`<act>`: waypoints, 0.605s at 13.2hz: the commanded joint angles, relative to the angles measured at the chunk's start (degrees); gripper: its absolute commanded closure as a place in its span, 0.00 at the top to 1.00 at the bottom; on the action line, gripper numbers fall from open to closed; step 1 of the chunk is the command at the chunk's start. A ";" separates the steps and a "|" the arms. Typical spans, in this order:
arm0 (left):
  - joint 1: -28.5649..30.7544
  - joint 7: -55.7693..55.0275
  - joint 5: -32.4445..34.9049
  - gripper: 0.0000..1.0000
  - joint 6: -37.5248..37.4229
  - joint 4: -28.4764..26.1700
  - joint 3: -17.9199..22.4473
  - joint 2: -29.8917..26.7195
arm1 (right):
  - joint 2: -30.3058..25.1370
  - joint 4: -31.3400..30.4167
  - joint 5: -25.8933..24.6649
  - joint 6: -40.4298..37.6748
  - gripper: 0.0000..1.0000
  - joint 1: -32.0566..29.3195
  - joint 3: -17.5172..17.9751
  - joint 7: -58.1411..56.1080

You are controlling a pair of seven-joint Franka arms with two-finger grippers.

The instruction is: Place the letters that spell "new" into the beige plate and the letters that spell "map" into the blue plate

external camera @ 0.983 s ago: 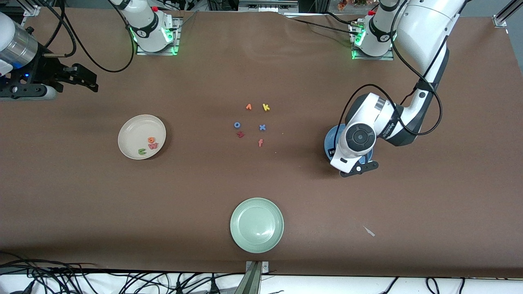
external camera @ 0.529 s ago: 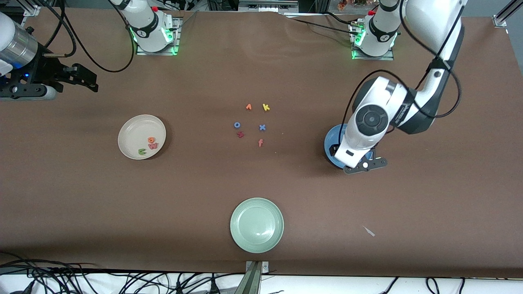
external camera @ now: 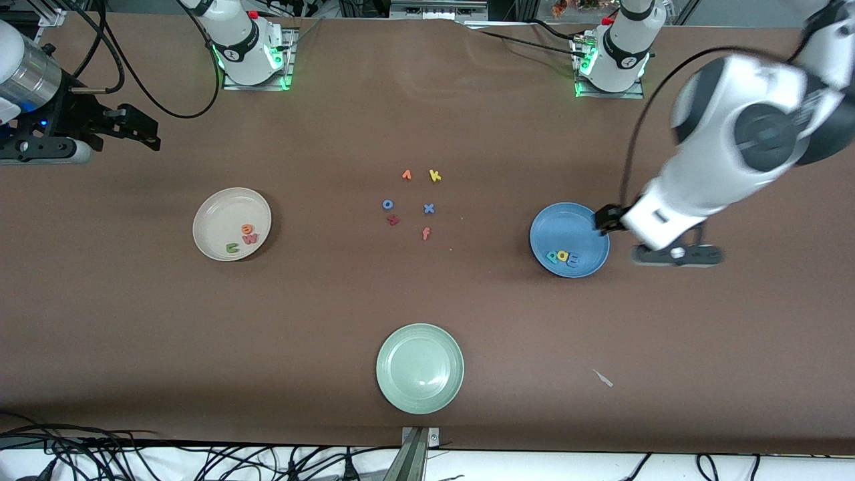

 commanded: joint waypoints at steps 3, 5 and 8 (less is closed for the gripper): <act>0.06 15.45 -1.97 1.00 -1.02 -10.61 4.99 -15.19 | -0.40 0.28 -0.37 -0.09 1.00 -0.51 0.48 0.42; 0.15 15.91 -2.49 1.00 -1.02 -12.40 5.88 -17.07 | -0.40 0.28 -0.37 -0.09 1.00 -0.51 0.48 0.42; 0.68 17.84 -3.37 1.00 -1.19 -11.61 6.32 -16.37 | -0.40 0.28 -0.37 -0.09 1.00 -0.51 0.48 0.42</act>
